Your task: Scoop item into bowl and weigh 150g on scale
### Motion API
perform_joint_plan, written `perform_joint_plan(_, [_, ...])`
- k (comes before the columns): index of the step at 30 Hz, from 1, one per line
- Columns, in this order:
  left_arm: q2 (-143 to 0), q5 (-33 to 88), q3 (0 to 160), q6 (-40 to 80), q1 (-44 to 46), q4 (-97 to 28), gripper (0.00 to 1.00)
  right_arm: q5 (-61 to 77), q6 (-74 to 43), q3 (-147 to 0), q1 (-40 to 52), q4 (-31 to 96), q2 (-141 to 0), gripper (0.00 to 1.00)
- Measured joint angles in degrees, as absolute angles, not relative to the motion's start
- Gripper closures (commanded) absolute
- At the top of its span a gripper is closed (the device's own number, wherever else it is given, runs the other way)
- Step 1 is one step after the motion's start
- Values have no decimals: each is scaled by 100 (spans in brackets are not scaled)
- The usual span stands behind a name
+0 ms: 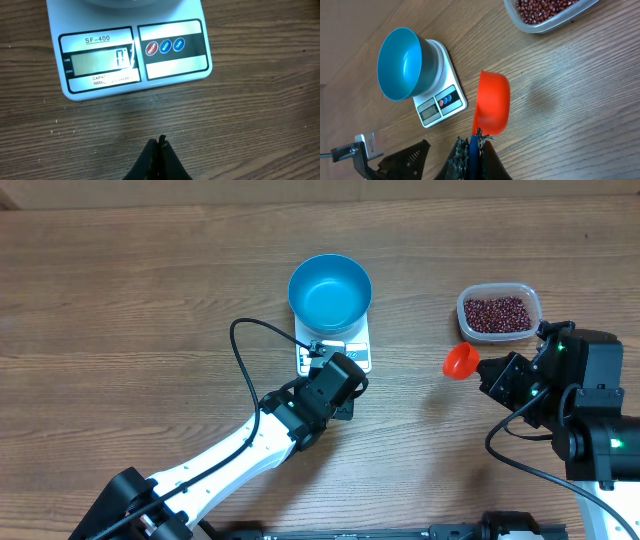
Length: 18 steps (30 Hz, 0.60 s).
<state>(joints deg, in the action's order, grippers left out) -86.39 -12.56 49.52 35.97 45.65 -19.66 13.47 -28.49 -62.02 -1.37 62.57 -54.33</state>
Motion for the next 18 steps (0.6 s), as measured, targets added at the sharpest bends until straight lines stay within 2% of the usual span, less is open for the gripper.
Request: perform_joint_plan(18, [-8641, -1238, 4952, 2910, 4563, -1225, 96, 1350, -2847, -6202, -134, 6217, -5524, 96])
